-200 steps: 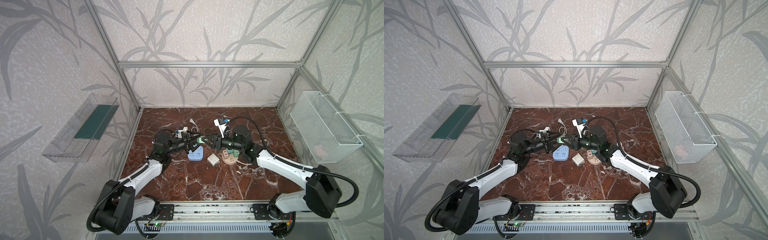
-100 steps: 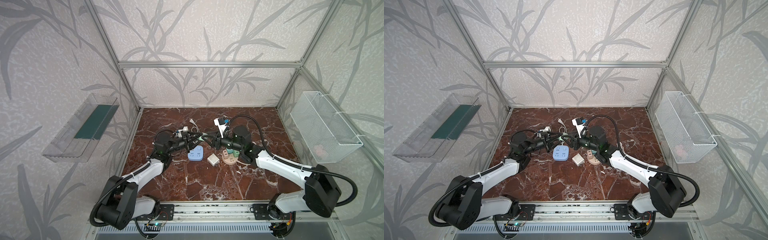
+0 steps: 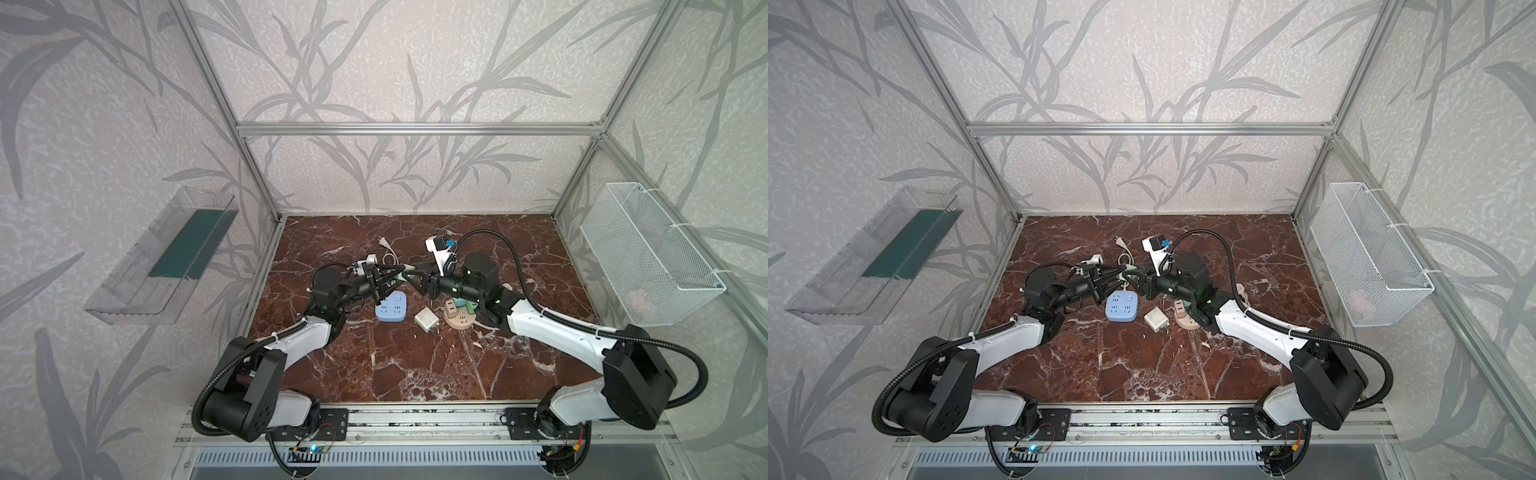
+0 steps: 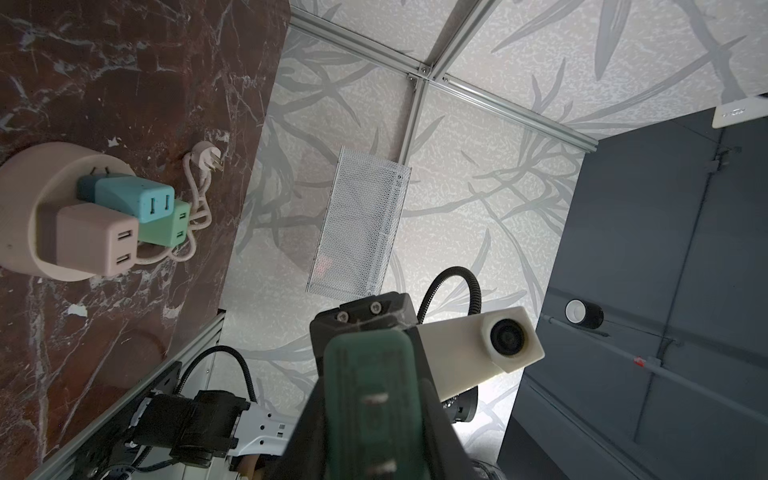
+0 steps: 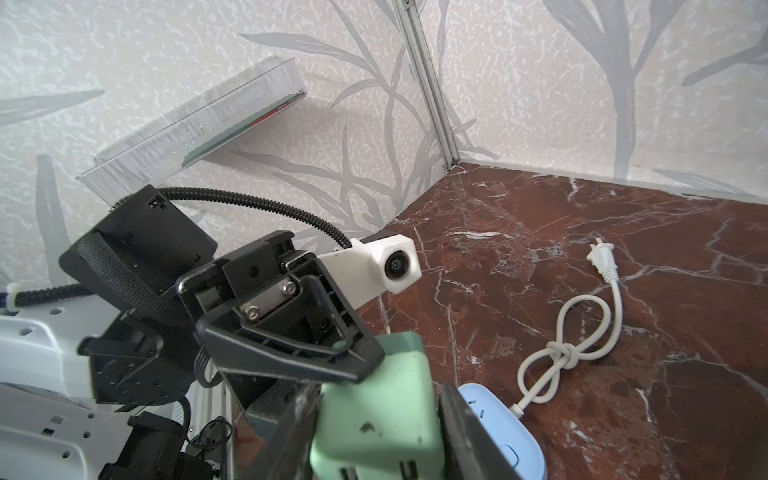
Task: Insert the plug
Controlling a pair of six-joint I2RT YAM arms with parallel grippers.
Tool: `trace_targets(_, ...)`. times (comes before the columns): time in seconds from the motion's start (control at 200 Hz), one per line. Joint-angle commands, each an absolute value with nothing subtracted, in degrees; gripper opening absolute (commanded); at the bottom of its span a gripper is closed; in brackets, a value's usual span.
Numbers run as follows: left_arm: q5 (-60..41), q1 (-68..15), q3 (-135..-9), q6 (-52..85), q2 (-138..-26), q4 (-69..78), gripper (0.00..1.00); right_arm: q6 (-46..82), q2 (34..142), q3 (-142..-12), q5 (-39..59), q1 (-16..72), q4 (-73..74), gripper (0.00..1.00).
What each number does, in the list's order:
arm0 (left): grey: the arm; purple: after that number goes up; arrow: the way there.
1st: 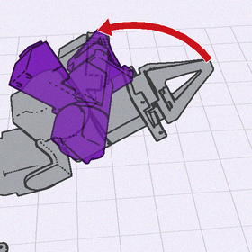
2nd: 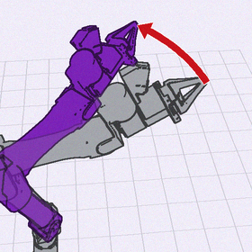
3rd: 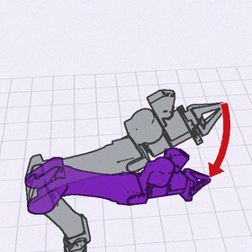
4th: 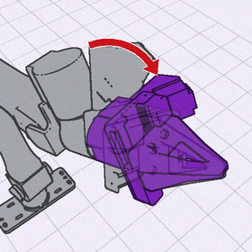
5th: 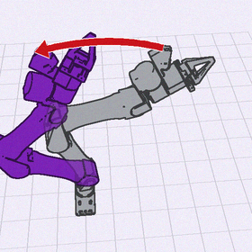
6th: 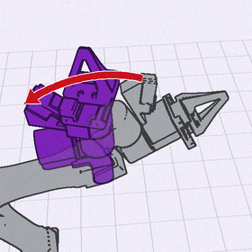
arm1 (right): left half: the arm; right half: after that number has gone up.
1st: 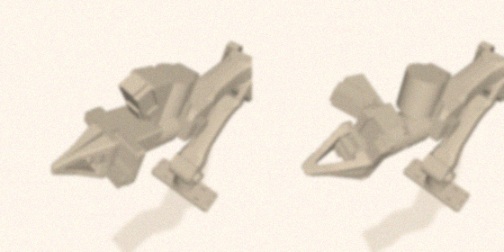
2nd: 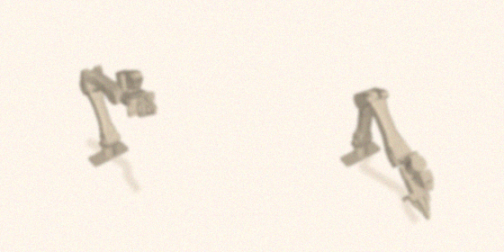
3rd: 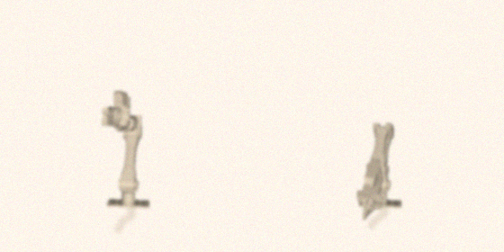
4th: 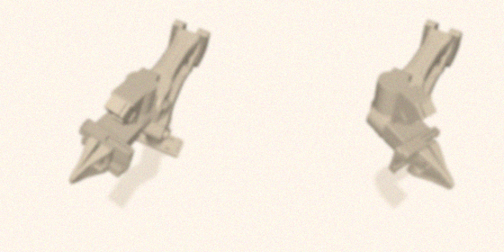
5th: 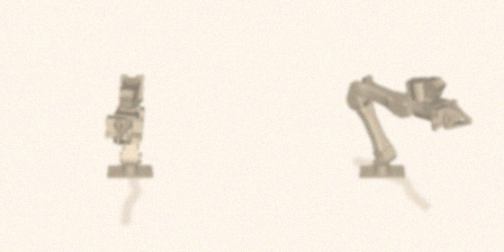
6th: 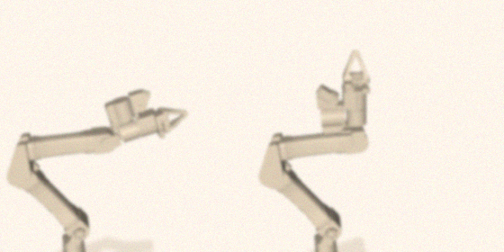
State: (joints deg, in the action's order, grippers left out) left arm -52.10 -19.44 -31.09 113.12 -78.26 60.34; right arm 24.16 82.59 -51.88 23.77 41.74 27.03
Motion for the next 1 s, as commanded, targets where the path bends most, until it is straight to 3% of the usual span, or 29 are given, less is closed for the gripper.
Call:
trace_targets(0.0,-53.29,-20.04,-31.42,114.7,-77.78,66.38,0.0,24.2,82.12,-53.0,26.77,43.15,26.94,0.57)
trace_targets(0.175,-53.7,-20.04,-31.81,114.7,-77.44,66.11,0.0,22.82,80.48,-52.43,26.12,43.07,24.93,0.61)
trace_targets(0.66,-53.79,-20.07,-31.2,113.31,-74.92,62.76,0.0,11.61,75.26,-53.96,18.92,43.24,13.37,0.6)
trace_targets(0.995,-53.79,-20.13,-31.29,112.68,-75.17,62.05,0.0,5.6,74.57,-54.11,13.89,45.43,13.46,0.56)
